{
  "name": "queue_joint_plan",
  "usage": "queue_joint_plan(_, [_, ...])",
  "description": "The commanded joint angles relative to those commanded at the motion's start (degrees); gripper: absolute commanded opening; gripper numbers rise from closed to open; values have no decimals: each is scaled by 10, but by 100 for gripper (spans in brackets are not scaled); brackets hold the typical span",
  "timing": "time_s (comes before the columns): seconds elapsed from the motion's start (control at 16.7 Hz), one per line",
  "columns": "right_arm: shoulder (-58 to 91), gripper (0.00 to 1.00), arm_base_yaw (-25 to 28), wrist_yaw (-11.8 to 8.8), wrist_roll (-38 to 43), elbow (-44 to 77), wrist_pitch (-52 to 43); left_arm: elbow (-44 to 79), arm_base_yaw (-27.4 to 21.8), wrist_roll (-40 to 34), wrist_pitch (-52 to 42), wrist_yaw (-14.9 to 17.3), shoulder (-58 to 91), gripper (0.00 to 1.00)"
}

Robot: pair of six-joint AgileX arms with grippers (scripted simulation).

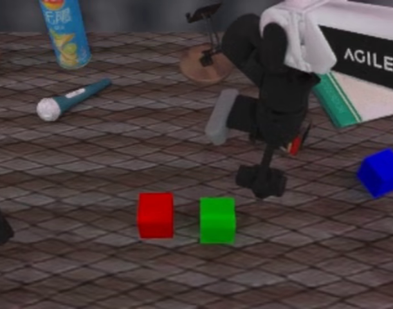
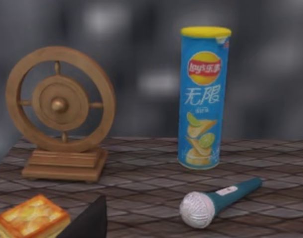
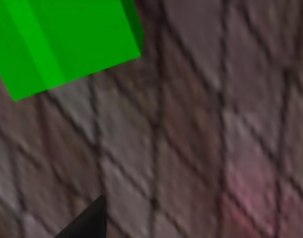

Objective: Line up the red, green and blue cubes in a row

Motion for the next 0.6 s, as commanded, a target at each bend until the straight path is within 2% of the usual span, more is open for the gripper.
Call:
queue_joint_plan(0.36, [-44,100,-209,0,129,-84,34,0,0,0,0,0,0,100])
queue_joint_plan(0.48, [-57,100,-252,-1,161,-104,44,0,0,0,0,0,0,100])
queue_joint_plan(0.6, [-64,100,-270,-1,177,-113,50,0,0,0,0,0,0,100])
